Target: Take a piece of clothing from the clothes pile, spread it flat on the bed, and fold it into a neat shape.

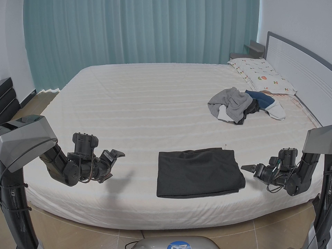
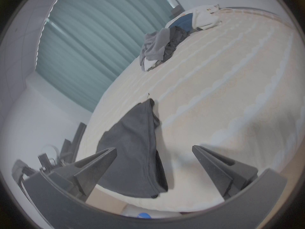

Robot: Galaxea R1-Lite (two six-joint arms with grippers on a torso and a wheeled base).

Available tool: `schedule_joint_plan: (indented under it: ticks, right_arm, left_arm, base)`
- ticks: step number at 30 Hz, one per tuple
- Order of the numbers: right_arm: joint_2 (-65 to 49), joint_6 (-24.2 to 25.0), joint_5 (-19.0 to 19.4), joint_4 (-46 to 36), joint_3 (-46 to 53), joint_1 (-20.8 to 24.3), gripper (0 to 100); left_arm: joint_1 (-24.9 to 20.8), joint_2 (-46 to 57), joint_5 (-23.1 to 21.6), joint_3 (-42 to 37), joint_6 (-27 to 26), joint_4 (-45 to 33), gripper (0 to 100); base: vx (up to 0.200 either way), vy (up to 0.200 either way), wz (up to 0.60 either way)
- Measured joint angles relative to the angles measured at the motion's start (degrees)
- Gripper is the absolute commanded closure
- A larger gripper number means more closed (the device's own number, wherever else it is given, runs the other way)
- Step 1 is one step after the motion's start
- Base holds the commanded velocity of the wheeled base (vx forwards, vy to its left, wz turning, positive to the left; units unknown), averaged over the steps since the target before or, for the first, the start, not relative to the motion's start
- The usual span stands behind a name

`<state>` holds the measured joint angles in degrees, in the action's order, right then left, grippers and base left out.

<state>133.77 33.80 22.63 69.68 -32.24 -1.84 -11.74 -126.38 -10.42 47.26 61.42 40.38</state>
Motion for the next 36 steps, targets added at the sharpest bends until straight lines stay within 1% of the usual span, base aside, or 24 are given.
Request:
schedule_joint_plan:
  ticks: [4,9,11,13,15,18,21,22,25,27,30,34,36]
  right_arm:
    - [1.18,3.12,0.06,0.28,-2.60,-0.09,0]
    - [2.23,5.90,0.20,0.22,-4.27,0.05,0]
    - [2.54,8.01,0.20,0.20,-4.72,0.11,0]
    - [2.62,8.53,0.20,0.20,-4.88,0.22,0]
    - [2.89,9.14,0.22,0.20,-5.21,0.68,0]
    - [3.15,9.19,0.24,0.13,-5.32,0.94,0]
    - [3.47,9.19,0.28,0.15,-5.40,1.24,0]
    - [3.58,9.19,0.28,0.15,-5.44,1.46,0]
    - [3.80,9.19,0.35,0.24,-5.55,1.87,0]
    - [3.94,9.19,0.33,0.30,-5.60,1.94,0]
    - [4.08,9.19,0.37,0.44,-5.62,2.15,0]
    - [4.22,9.19,0.37,0.50,-5.64,2.19,0]
    - [4.29,9.19,0.44,0.50,-5.64,2.22,0]
  left_arm:
    - [-1.88,-0.09,-0.06,1.05,0.00,-0.26,0]
    - [-2.54,-0.52,0.00,2.02,0.00,-0.33,0]
    - [-2.78,-0.72,0.09,2.34,-0.06,-0.30,0]
    - [-2.80,-0.83,0.17,2.49,-0.22,-0.23,0]
    - [-2.82,-1.38,0.44,3.04,-0.84,0.00,0]
    - [-2.73,-1.93,0.95,3.72,-3.10,0.02,0]
    - [-2.62,-2.80,2.95,4.25,-6.00,0.13,0]
    - [-2.62,-3.33,4.22,4.41,-7.12,0.24,0]
    - [-2.65,-4.96,7.58,4.80,-8.62,2.82,0]
    - [-2.78,-5.99,8.40,4.80,-9.00,5.85,0]
    - [-3.08,-7.35,9.06,3.82,-10.20,9.83,0]
    - [-3.41,-8.87,9.36,1.99,-14.86,13.41,0]
    - [-3.56,-9.56,9.47,0.63,-15.87,15.43,0]
  base:
    - [0.000,-0.200,0.00]
    - [0.000,-0.200,0.00]
    - [0.000,-0.200,0.00]
    - [0.000,-0.200,0.00]
    - [0.000,0.000,0.00]
    - [0.000,0.000,0.00]
    - [0.000,0.000,0.00]
    - [0.000,0.000,0.00]
    - [0.000,0.000,0.00]
    - [0.000,0.000,0.00]
    - [0.000,0.000,0.00]
    - [0.000,0.000,0.00]
    - [0.000,0.000,0.00]
